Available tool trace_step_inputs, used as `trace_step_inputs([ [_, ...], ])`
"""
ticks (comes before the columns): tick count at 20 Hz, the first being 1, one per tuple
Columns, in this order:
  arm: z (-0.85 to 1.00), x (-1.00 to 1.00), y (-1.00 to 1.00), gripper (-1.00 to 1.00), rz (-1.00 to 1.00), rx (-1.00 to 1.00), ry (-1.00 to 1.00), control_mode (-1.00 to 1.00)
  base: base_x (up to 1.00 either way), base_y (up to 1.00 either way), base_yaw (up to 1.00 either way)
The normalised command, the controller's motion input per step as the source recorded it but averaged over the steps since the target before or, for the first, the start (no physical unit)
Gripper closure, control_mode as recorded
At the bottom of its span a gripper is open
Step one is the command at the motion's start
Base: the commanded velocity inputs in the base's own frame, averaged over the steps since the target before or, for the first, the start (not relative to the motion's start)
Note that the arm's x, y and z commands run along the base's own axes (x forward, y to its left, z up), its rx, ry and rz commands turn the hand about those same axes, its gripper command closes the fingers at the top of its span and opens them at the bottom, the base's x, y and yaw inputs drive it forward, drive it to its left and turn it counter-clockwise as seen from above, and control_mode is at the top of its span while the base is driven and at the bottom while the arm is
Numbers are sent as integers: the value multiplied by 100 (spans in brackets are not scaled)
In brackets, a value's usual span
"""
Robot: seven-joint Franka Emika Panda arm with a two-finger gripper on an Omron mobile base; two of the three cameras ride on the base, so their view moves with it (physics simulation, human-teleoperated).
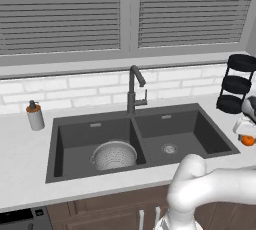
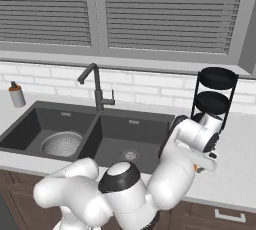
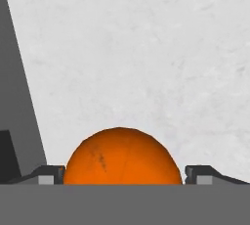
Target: Put the colander in the sink, put the orange in the colander, and turn on the sink faucet and pour water over the colander.
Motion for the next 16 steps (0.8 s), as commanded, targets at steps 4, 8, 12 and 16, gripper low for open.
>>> trace_step_inputs([
  [4,-17,0,0,100,0,0,0,-100,0,0,0],
  [8,0,0,0,100,0,0,0,-100,0,0,0],
  [12,21,0,2,100,0,0,0,-100,0,0,0],
  [16,55,0,12,100,0,0,0,-100,0,0,0],
])
